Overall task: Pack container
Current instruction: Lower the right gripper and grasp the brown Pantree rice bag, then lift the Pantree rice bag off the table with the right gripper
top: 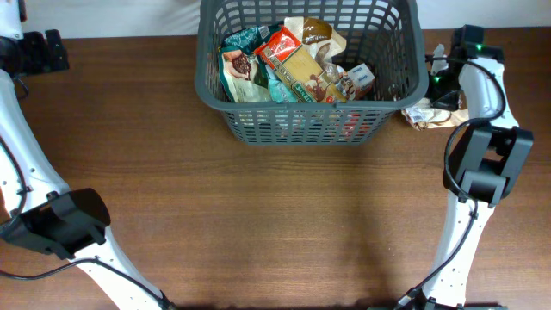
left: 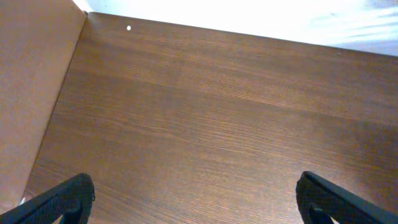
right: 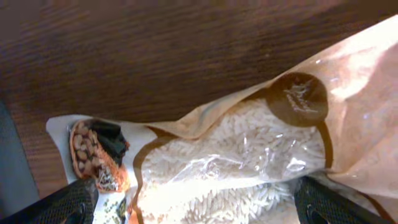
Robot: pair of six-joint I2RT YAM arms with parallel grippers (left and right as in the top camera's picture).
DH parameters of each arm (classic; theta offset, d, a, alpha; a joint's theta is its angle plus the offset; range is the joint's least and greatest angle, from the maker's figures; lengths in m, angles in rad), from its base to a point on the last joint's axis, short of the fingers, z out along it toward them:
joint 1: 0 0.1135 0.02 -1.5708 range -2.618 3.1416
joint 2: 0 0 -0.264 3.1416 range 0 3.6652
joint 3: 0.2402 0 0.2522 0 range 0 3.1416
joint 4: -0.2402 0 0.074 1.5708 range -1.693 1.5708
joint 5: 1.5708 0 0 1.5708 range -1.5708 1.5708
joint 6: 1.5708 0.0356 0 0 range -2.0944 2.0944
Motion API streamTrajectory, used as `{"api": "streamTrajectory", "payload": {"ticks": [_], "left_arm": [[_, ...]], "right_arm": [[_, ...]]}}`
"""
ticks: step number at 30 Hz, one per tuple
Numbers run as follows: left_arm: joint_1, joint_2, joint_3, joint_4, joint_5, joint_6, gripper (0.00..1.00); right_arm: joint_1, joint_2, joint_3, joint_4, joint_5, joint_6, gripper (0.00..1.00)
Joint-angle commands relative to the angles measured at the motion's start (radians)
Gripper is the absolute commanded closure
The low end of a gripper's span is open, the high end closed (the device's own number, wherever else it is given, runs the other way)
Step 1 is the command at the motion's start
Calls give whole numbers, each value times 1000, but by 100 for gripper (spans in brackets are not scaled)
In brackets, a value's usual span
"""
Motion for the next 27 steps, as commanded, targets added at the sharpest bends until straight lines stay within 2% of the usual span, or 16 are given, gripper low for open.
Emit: {"api": "streamTrajectory", "payload": {"ticks": [1,9,14,18,21,25,27], "left_arm": [[2,8,-4,-1,5,16,1],[2,8,-4,0,5,16,1],[2,8,-4,0,5,16,1],[2,8,-4,2,5,16,1],[2,8,-4,6,5,16,1],[2,8,-4,6,8,16,1],[2,8,-4,6,8,16,1]], "right_arm": [[-5,64,-16,58,-11,-26,1],[-1,63,125,107,-171,-75,1],[-1,59,290,52,-268,-75,1],[-1,58,427,-20,-268,-74,1],[-3,58,515,-57,-157,-19,1],[-3,58,572,-112,175,89,1],[-4,58,574,-156,314,98,1]]}}
